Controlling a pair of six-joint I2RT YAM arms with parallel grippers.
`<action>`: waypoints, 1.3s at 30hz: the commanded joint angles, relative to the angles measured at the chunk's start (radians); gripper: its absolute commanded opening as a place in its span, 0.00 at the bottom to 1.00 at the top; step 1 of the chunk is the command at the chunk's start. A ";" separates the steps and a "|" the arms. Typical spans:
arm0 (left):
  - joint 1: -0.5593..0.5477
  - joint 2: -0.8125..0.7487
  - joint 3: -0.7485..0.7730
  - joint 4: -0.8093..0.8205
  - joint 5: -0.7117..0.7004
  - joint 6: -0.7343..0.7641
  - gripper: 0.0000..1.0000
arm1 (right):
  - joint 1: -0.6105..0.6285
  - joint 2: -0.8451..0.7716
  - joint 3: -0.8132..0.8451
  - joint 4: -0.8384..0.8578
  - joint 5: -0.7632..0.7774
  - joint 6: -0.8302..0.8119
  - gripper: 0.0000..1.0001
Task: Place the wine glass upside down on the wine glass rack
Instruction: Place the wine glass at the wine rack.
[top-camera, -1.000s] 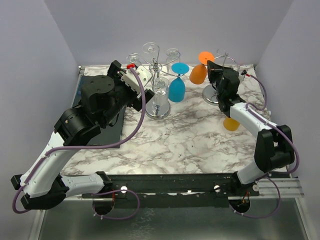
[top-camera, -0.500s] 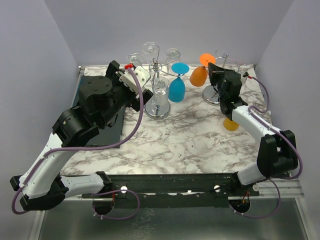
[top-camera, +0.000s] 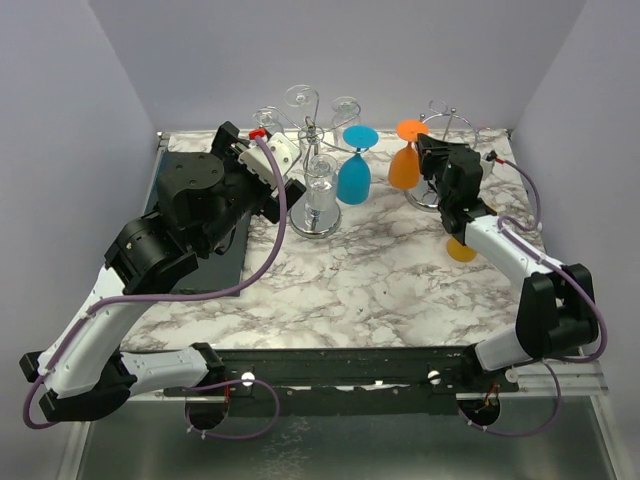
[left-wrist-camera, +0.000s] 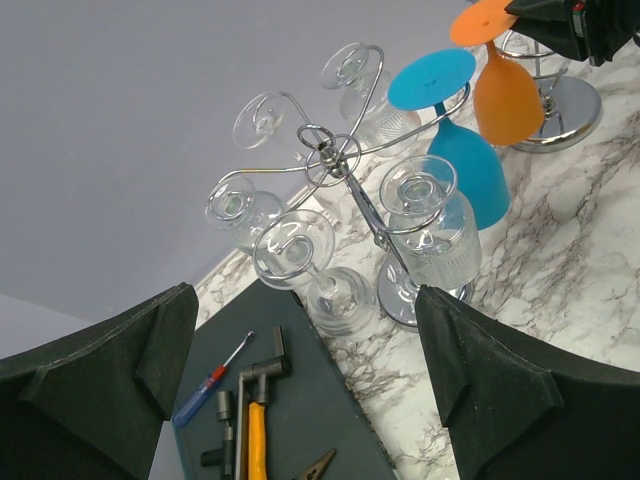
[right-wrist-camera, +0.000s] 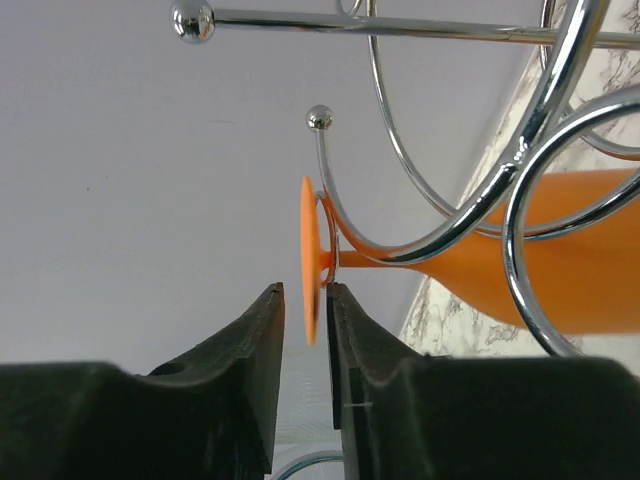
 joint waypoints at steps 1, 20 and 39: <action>0.004 -0.009 -0.006 0.024 0.016 -0.014 0.99 | -0.005 -0.039 -0.020 -0.040 0.041 -0.010 0.31; 0.006 -0.028 -0.028 0.020 0.020 -0.021 0.99 | -0.005 -0.251 0.062 -0.568 -0.128 -0.459 0.64; 0.006 0.004 -0.005 -0.014 0.070 -0.074 0.99 | -0.311 -0.496 0.015 -0.907 -0.148 -0.726 0.78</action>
